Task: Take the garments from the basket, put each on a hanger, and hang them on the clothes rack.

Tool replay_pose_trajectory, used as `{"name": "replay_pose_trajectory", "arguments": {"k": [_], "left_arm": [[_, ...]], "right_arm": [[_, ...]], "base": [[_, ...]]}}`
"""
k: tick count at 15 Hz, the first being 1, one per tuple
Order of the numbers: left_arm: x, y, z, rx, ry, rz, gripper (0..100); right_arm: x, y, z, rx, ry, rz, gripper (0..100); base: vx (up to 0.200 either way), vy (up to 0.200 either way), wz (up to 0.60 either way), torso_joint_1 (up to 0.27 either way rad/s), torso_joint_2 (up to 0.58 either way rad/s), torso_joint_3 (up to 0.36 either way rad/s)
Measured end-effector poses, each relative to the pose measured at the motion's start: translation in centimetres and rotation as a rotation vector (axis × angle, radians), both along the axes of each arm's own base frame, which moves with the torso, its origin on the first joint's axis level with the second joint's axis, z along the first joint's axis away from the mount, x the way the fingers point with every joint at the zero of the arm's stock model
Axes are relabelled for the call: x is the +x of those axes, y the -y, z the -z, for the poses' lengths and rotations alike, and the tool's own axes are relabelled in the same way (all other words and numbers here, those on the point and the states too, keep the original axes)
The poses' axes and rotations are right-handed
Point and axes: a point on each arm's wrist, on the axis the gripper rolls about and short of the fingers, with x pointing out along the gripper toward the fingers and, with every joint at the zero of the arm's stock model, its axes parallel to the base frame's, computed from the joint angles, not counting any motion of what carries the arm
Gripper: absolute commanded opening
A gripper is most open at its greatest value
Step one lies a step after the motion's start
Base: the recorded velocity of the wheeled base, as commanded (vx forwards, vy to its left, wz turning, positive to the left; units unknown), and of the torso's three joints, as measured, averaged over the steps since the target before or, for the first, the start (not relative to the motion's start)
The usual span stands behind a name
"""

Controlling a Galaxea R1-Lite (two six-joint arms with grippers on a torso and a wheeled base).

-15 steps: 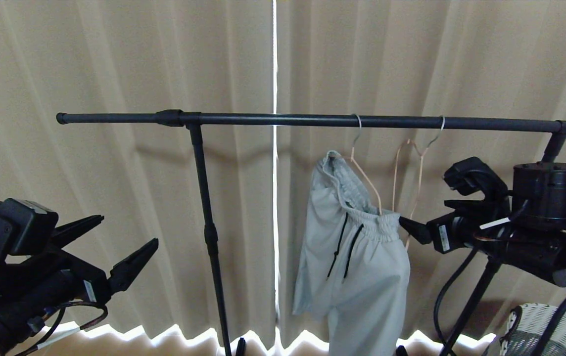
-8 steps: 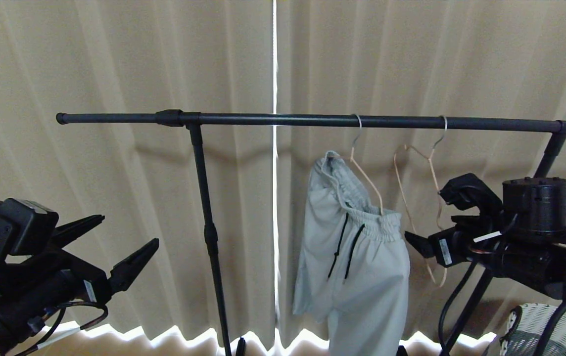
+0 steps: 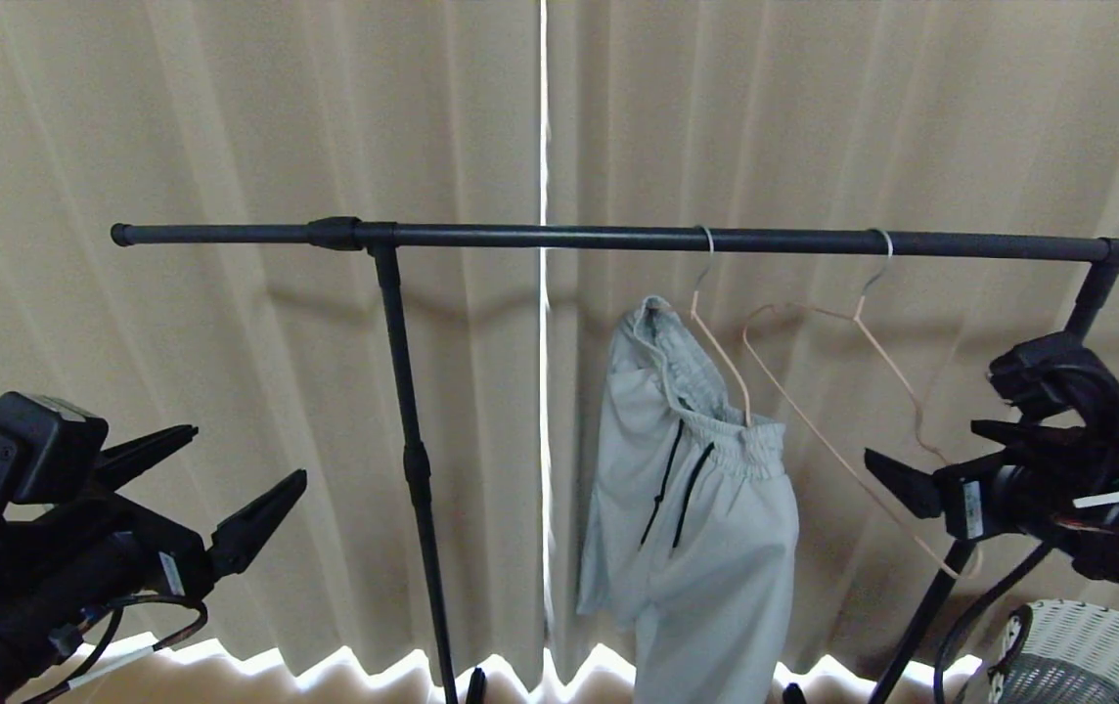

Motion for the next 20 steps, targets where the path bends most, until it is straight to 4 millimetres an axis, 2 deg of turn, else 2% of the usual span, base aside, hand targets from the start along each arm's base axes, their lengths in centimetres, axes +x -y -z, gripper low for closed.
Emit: {"name": "replay_pose_trajectory", "arguments": {"k": [4, 6, 8, 11, 14, 20], "left_arm": [[0.0, -0.9, 0.2, -0.001, -0.009, -0.053, 100], [-0.5, -1.0, 0.7, 0.002, -0.028, -0.058, 100], [-0.9, -1.1, 0.9, 0.001, -0.033, -0.060, 100], [-1.7, -1.2, 1.0, -0.006, -0.030, -0.063, 100], [-2.5, -1.2, 1.1, -0.008, -0.023, -0.059, 100], [-2.0, -1.1, 0.3, -0.014, 0.008, -0.055, 100]], "right_arm": [[-4.1, 1.1, -2.6, 0.043, 0.148, 0.001, 100], [-5.9, 1.7, -3.3, 0.067, 0.208, 0.014, 100], [-6.8, 2.9, -3.5, 0.074, 0.248, 0.076, 100], [-7.4, 4.3, -3.2, 0.078, 0.261, 0.147, 100], [-7.8, 4.4, -2.3, 0.088, 0.228, 0.081, 100], [-6.6, 4.2, -1.1, 0.088, 0.142, 0.032, 100]], "base": [[0.000, 0.000, 0.00, 0.000, 0.00, 0.000], [0.000, 0.000, 0.00, 0.000, 0.00, 0.000], [0.000, 0.000, 0.00, 0.000, 0.00, 0.000], [0.000, 0.000, 0.00, 0.000, 0.00, 0.000], [0.000, 0.000, 0.00, 0.000, 0.00, 0.000], [0.000, 0.000, 0.00, 0.000, 0.00, 0.000]]}}
